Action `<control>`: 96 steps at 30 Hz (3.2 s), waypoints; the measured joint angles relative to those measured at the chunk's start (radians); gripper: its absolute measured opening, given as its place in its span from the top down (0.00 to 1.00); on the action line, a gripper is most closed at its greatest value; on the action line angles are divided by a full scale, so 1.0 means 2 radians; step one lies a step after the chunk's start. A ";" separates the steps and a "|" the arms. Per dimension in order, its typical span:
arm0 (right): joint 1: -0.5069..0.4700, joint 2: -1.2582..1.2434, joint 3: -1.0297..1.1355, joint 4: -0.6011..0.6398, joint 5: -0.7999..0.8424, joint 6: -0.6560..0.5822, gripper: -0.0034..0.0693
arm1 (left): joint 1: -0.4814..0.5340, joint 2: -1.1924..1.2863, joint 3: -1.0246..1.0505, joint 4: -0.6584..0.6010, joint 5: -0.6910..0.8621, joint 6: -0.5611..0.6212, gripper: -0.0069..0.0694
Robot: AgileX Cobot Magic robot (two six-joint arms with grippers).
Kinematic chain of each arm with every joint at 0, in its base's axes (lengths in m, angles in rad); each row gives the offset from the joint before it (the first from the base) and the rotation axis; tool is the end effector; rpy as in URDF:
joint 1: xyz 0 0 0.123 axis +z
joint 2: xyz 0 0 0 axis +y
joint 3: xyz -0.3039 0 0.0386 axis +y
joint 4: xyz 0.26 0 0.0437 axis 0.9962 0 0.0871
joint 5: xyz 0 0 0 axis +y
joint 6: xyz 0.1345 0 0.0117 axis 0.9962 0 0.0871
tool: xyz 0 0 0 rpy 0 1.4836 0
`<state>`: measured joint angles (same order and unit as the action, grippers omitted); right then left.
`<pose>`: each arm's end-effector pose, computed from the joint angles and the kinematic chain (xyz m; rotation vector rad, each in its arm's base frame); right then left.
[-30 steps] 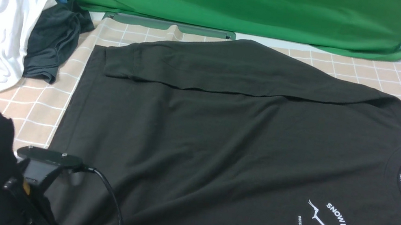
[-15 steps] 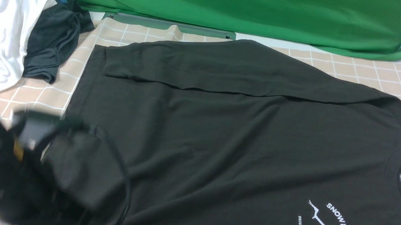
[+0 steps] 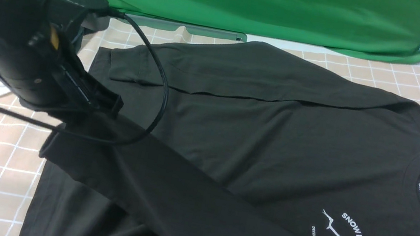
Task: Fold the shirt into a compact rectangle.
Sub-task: 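Fold the left side of the black T-shirt inward over its body, then grab the top left corner of the dark shirt with the left gripper, then fold the left side of the dark shirt inward over its body with the left gripper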
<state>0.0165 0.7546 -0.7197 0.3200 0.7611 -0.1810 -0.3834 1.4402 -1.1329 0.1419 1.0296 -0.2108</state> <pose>0.1681 0.0321 0.3107 -0.0746 2.2485 0.2844 0.2867 -0.0980 0.2654 0.3154 2.7782 0.0461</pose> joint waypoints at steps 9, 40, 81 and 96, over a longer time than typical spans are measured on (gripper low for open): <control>0.000 0.000 0.000 0.001 0.000 0.000 0.76 | 0.032 0.063 -0.045 0.021 -0.028 -0.007 0.86; 0.000 0.000 0.000 0.003 0.000 0.000 0.74 | 0.131 0.265 -0.240 -0.096 -0.092 0.043 0.29; 0.000 0.000 0.000 0.003 0.006 0.000 0.71 | 0.131 0.294 -0.332 -0.115 0.022 0.098 0.84; 0.000 0.000 0.000 0.003 0.010 -0.012 0.70 | 0.102 0.120 -0.116 -0.137 0.031 0.056 0.84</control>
<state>0.0165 0.7546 -0.7197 0.3269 0.7805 -0.2054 -0.1795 1.6807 -1.3648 -0.1311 1.0922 -0.0981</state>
